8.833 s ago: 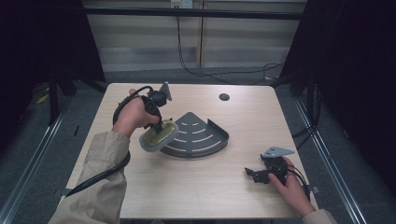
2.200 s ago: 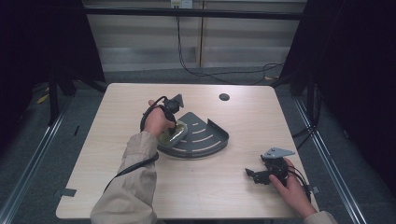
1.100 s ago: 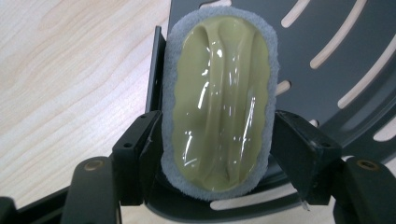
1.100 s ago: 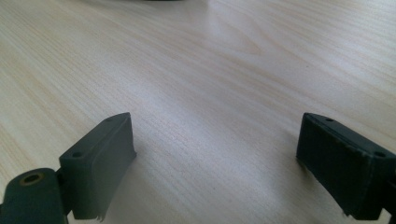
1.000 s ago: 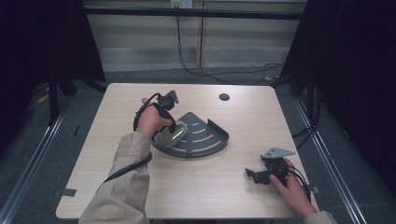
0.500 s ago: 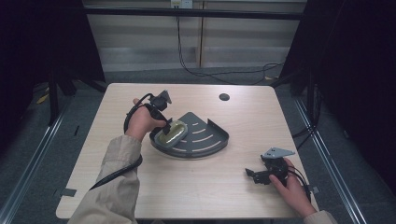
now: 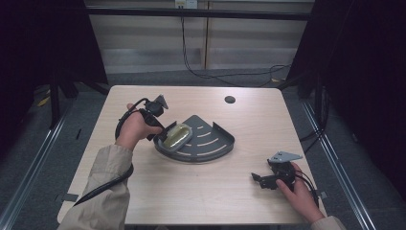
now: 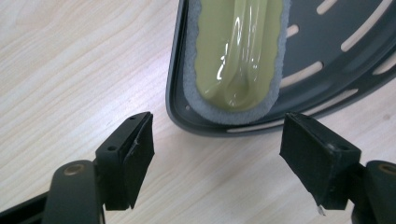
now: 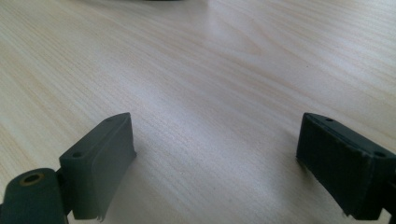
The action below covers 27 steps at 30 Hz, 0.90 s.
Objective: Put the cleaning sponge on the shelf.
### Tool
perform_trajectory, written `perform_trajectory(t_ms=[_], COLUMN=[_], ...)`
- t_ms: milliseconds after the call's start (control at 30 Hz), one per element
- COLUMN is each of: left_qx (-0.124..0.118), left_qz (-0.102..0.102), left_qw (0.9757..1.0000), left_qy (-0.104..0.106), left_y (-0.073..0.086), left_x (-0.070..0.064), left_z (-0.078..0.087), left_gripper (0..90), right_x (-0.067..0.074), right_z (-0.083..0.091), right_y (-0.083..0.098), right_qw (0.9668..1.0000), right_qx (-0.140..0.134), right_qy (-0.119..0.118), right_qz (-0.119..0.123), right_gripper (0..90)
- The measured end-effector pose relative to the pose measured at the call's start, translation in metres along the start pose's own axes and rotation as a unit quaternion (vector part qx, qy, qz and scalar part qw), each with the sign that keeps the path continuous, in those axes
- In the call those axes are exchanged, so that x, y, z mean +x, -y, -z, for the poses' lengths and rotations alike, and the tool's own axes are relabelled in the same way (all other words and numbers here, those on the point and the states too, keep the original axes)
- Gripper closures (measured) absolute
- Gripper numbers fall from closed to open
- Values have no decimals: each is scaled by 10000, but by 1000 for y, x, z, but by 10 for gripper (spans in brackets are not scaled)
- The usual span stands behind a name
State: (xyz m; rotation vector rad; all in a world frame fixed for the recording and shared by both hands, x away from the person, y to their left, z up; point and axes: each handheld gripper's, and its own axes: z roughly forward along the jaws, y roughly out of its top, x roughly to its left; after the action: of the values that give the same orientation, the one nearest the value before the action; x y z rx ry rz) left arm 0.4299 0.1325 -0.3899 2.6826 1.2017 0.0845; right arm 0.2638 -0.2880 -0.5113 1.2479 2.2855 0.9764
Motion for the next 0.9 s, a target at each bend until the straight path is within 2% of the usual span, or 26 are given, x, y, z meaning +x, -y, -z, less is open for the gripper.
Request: perform_trajectory(t_ms=[367,700,900], left_qx=[49,43,25], left_qz=[-43,-86,-31], left_qw=[9999,9999,9998], left_qy=[123,141,217], left_y=[16,29,39], left_x=[0,-2,0], left_z=[-2,-6,-11], left_gripper=[256,256,248], right_x=[0,1,1], right_z=[0,1,1], right_y=[0,0,0], right_qw=[10000,10000,10000], right_qx=[8,32,27], right_qy=[0,-1,-4], right_qz=[-16,-56,-32], right_gripper=[106,106,106])
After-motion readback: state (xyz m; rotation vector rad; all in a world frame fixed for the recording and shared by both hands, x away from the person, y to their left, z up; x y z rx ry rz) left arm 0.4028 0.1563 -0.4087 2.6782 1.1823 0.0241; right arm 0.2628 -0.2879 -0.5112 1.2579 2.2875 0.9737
